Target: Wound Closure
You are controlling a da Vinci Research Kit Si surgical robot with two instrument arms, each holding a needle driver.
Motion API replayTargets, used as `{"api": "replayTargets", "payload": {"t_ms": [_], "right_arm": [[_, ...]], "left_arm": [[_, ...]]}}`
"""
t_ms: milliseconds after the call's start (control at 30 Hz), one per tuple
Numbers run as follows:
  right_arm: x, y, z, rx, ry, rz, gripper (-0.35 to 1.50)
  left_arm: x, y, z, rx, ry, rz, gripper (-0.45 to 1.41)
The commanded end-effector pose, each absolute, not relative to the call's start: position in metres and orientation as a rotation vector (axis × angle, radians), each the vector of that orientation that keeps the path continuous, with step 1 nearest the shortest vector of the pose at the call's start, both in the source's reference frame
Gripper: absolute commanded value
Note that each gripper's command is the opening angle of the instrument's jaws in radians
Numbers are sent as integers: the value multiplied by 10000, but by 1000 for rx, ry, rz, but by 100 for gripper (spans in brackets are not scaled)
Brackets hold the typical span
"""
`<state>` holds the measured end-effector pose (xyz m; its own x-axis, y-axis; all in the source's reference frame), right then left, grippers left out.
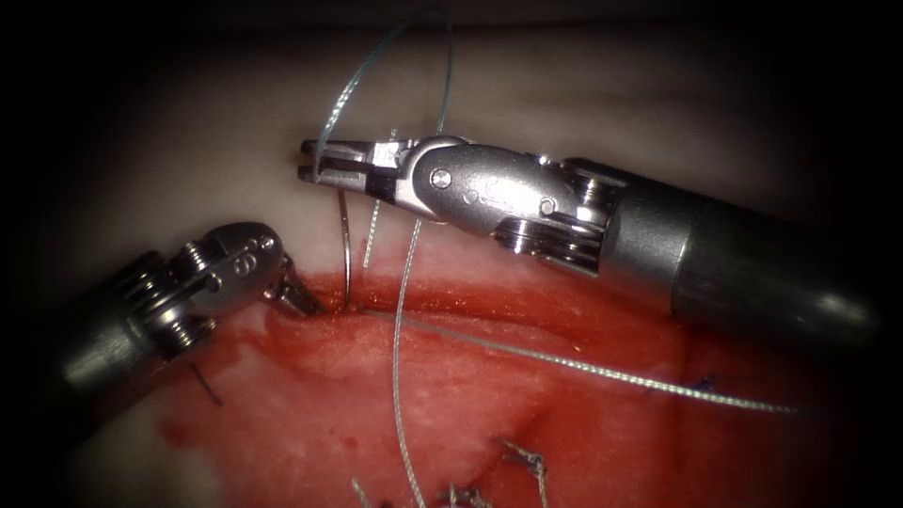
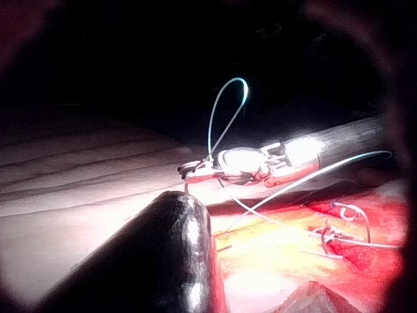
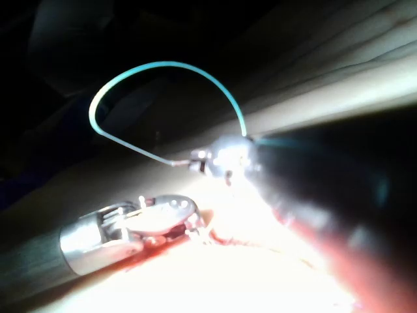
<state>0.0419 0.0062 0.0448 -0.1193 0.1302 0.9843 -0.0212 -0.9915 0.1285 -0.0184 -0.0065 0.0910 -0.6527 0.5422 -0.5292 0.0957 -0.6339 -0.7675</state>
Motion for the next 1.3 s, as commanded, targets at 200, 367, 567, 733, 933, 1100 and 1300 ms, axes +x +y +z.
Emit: {"api": "replayTargets", "payload": {"t_ms": [200, 367, 567, 733, 933, 1100, 1300], "right_arm": [[426, 73, 440, 2030, 60, 2255, -35], [425, 75, 439, 2042, 28, 2266, -35], [425, 77, 436, 2100, -13, 2283, -35], [425, 74, 437, 2121, -62, 2304, -35], [426, 68, 441, 2121, -111, 2326, -35], [427, 64, 443, 2113, -134, 2336, -35], [427, 64, 444, 2129, -175, 2351, -35]], "left_arm": [[-185, -50, 902, -1148, -1163, 2359, -45], [-185, -50, 902, -1148, -1163, 2359, -45], [-185, -51, 903, -1148, -1161, 2360, -45], [-185, -51, 904, -1143, -1163, 2356, -45], [-185, -51, 904, -1143, -1163, 2357, -45], [-184, -51, 904, -1143, -1163, 2357, -45], [-185, -51, 904, -1143, -1163, 2357, -45]]}}
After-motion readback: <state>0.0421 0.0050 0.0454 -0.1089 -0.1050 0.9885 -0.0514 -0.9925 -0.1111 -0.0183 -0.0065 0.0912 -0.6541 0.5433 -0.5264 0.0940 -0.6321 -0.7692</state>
